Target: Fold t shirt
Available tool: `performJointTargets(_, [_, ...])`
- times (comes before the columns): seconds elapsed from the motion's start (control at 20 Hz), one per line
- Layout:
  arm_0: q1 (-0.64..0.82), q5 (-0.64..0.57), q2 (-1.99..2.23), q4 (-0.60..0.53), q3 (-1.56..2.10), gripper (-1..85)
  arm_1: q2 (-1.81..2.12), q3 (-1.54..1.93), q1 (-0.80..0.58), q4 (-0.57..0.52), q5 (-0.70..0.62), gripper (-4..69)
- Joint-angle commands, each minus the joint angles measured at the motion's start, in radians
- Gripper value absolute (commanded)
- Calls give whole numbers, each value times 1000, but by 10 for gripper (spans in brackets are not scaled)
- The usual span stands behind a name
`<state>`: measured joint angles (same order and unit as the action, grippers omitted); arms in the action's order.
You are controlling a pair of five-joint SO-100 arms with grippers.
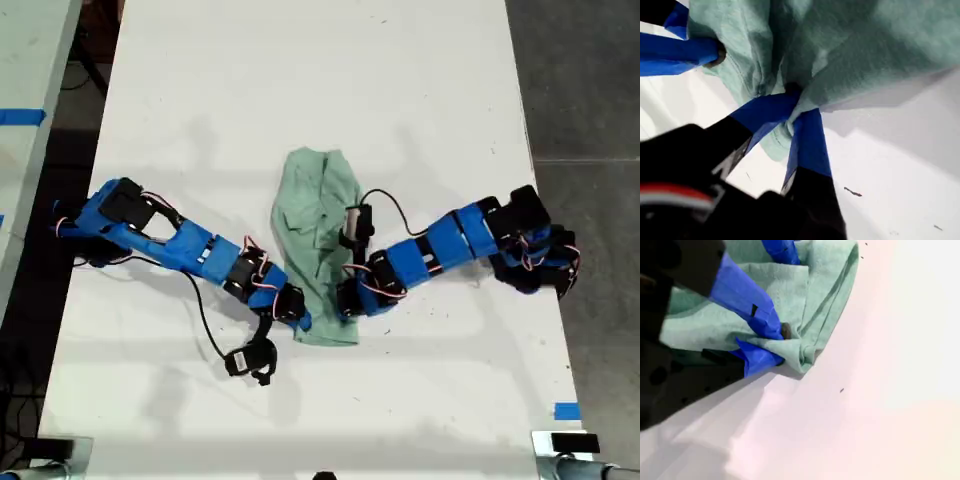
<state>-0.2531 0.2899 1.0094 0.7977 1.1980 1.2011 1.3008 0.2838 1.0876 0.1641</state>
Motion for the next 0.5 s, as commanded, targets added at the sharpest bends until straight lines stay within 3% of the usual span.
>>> performJointTargets(0.0, [-12, -63, 72, 103, -121, -2, 31, -74, 28, 38, -28, -4])
performJointTargets(0.1, [5, -110, 195, 163, -141, -2, 94, -196, 8, 163, -52, -4])
performJointTargets(0.2, [83, -115, 341, 313, -120, -2, 184, -327, -83, 313, -124, -4])
performJointTargets(0.3, [244, -115, 443, 515, -87, -2, 344, -242, -253, 308, -221, -4])
performJointTargets(0.4, [445, -192, 480, 609, -87, 18, 399, -198, -463, 298, -327, 1])
performJointTargets(0.45, [535, -264, 474, 618, -106, 79, 399, -199, -558, 299, -359, 114])
